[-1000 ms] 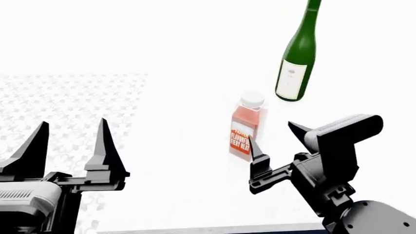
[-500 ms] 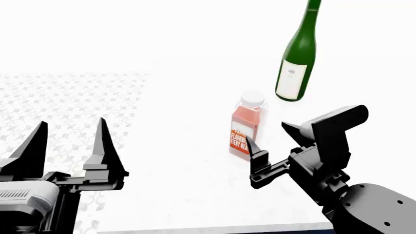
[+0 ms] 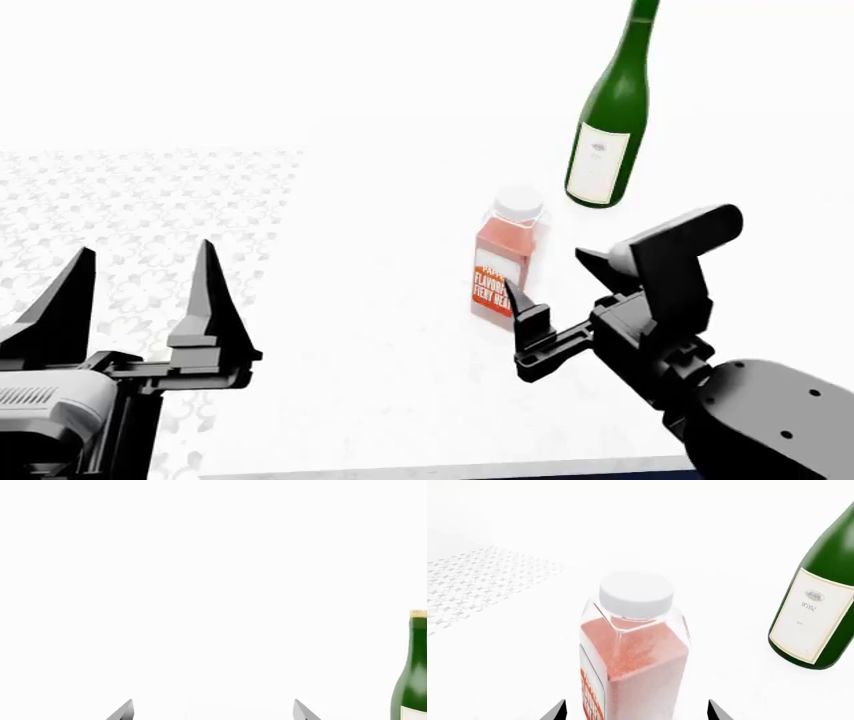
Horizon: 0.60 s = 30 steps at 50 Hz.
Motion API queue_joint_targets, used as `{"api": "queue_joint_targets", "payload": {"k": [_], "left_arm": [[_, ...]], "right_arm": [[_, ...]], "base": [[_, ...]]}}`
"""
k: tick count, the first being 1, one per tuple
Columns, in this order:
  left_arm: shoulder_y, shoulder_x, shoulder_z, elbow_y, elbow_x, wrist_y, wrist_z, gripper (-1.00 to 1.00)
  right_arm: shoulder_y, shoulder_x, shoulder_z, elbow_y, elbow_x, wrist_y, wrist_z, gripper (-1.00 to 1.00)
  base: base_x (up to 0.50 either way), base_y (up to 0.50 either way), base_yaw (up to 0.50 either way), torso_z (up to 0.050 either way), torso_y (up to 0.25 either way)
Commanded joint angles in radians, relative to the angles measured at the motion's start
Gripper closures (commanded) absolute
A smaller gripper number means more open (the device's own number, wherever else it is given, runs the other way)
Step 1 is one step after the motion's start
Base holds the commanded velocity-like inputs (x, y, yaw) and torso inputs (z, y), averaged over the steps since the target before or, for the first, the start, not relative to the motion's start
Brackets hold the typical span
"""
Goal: Pick the paprika from the counter and place it in the cabinet.
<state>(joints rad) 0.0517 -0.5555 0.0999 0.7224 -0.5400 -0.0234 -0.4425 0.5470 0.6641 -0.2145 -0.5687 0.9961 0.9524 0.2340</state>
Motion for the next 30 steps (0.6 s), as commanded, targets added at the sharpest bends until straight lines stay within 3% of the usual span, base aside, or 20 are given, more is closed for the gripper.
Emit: {"api": "queue_joint_targets", "payload": {"k": [1,30], "left_arm": [[-0.004,-0.002,-0.002,-0.003,-0.007,0.000,-0.001,-1.00],[-0.005,-0.008,-0.008,-0.006,-0.016,0.007,-0.006,-1.00]], "right_arm": [[0.035,0.014,-0.033,0.043,-0.013,0.008,-0.051,-1.00],[0.152,-0.005,-0.121,0.233,-0.059,-0.012,-0.224,-1.00]], "base": [[0.00,0.00,0.00,0.000,0.000],[0.00,0.00,0.00,0.000,0.000]]}}
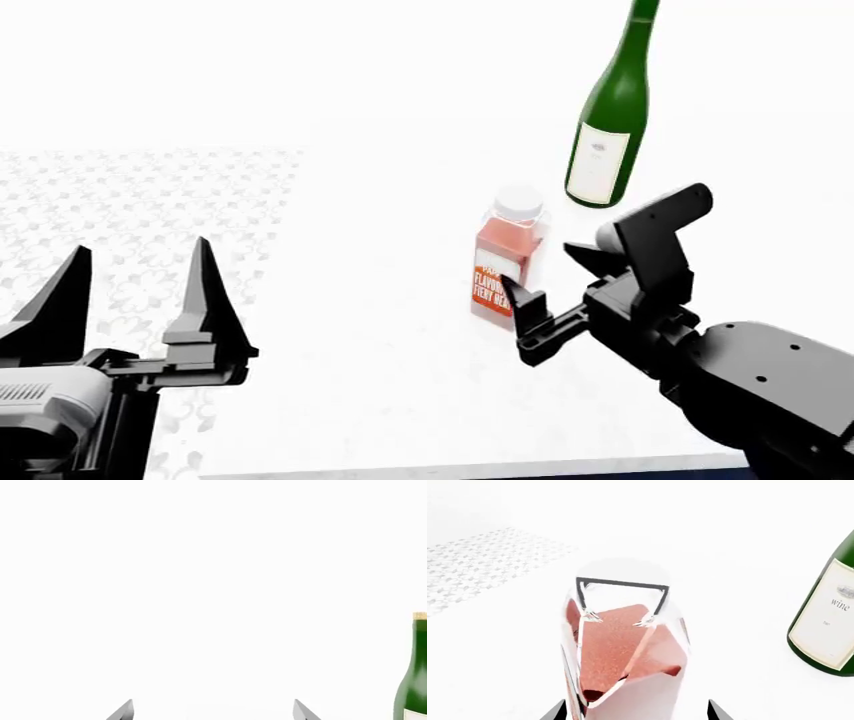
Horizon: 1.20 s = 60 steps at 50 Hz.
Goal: Pick the paprika from the counter and place it in the cabinet.
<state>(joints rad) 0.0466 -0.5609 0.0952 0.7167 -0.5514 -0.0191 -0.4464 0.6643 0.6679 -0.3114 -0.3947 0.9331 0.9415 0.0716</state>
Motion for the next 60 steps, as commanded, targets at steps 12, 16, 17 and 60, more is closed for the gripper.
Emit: {"api": "queue_joint_targets", "payload": {"k": [12,16,17,60], "left_arm": [[-0.003,-0.004,-0.002,-0.002,-0.008,0.002,-0.003,-1.00],[-0.004,-0.005,-0.003,-0.003,-0.010,0.003,-0.003,-1.00],[-0.004,-0.006,-0.004,-0.003,-0.011,0.003,-0.003,-1.00],[-0.009,-0.013,-0.012,-0.011,-0.021,0.010,-0.009,-1.00]], "right_arm": [[0.055,-0.017,-0.047,0.074,0.006,0.006,-0.086,-1.00],[0.067,-0.023,-0.054,0.087,0.004,0.008,-0.092,-1.00],[0.071,-0.025,-0.056,0.088,0.004,0.009,-0.094,-1.00],[0.098,-0.080,-0.075,0.165,0.016,-0.021,-0.135,1.00]], "base": [[0.00,0.00,0.00,0.000,0.000],[0.00,0.00,0.00,0.000,0.000],[0.00,0.00,0.00,0.000,0.000],[0.00,0.00,0.00,0.000,0.000]]}}
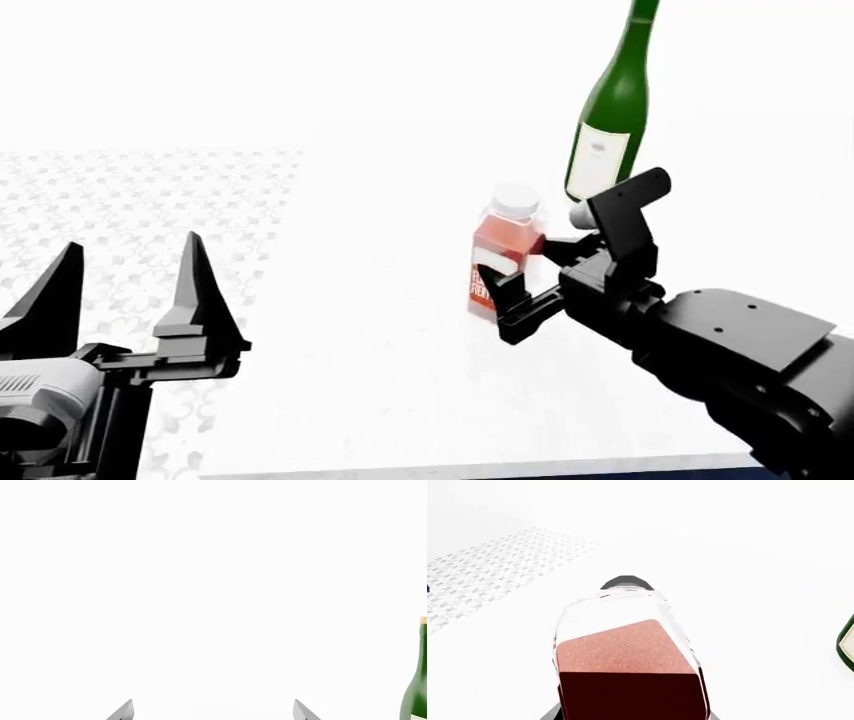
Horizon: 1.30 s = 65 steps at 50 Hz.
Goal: Pick the paprika from the counter and place it in the cabinet.
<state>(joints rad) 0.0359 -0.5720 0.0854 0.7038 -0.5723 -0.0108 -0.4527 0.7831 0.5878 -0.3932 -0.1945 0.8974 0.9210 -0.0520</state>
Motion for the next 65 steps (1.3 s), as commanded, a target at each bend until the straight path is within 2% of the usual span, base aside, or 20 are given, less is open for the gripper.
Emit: {"api": "queue_joint_targets", "payload": {"k": [1,13,21,39,46,58,65], "left_arm": [[0.002,-0.003,-0.003,0.002,-0.001,0.002,-0.003,-1.00],[0.007,-0.007,-0.008,0.011,-0.005,0.002,-0.010,-1.00],[0.007,-0.008,-0.004,0.009,-0.006,-0.001,-0.010,-1.00],[0.018,-0.016,-0.006,0.020,-0.006,0.004,-0.010,-1.00],[0.026,-0.022,-0.008,0.030,-0.011,0.005,-0.011,-1.00],[0.023,-0.021,-0.002,0.027,-0.008,0.008,-0.008,-1.00],[0.027,-0.022,-0.001,0.031,-0.005,0.008,-0.011,-1.00]], "right_arm": [[-0.024,0.003,0.016,-0.049,0.062,0.002,-0.005,1.00],[-0.033,0.016,0.204,-0.211,0.256,0.018,0.154,1.00],[-0.063,0.048,0.264,-0.351,0.350,0.033,0.231,1.00],[-0.282,0.118,0.436,-0.677,0.511,-0.041,0.426,1.00],[-0.352,0.114,0.480,-0.734,0.507,-0.080,0.441,1.00],[-0.471,0.093,0.530,-0.763,0.428,-0.134,0.382,1.00],[-0.493,0.084,0.530,-0.766,0.394,-0.143,0.369,1.00]], "base": [[0.00,0.00,0.00,0.000,0.000],[0.00,0.00,0.00,0.000,0.000],[0.00,0.00,0.00,0.000,0.000],[0.00,0.00,0.00,0.000,0.000],[0.00,0.00,0.00,0.000,0.000],[0.00,0.00,0.00,0.000,0.000],[0.00,0.00,0.00,0.000,0.000]]}}
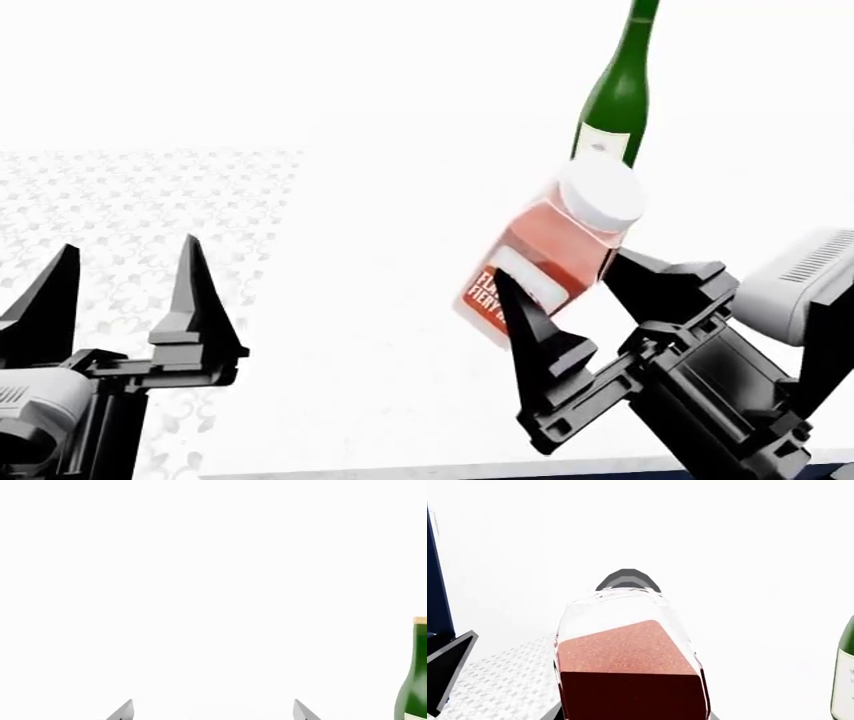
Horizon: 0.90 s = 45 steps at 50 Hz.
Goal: Pick the paprika from the counter and place it in the cabinet.
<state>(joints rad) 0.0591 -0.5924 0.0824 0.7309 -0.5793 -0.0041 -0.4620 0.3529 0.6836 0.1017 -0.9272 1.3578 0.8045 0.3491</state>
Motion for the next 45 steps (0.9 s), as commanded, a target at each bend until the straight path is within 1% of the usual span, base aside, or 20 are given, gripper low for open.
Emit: {"api": "queue_joint_targets", "payload": {"k": [1,21,45], "left_arm": [[0.004,-0.002,0.002,0.005,0.002,0.001,-0.002,-1.00],[0.006,-0.006,-0.001,0.005,-0.001,0.006,-0.003,-1.00],[0.003,-0.010,-0.001,0.003,-0.007,0.008,-0.006,-1.00]], "right_arm": [[-0.063,-0.012,0.032,-0.037,-0.079,-0.025,-0.032,1.00],[-0.058,-0.013,0.001,-0.037,-0.137,-0.025,-0.042,1.00],[-0.048,-0.008,-0.019,-0.027,-0.139,-0.030,-0.034,1.00]], "base": [[0.00,0.00,0.00,0.000,0.000],[0.00,0.00,0.00,0.000,0.000],[0.11,0.48,0.00,0.000,0.000]]}}
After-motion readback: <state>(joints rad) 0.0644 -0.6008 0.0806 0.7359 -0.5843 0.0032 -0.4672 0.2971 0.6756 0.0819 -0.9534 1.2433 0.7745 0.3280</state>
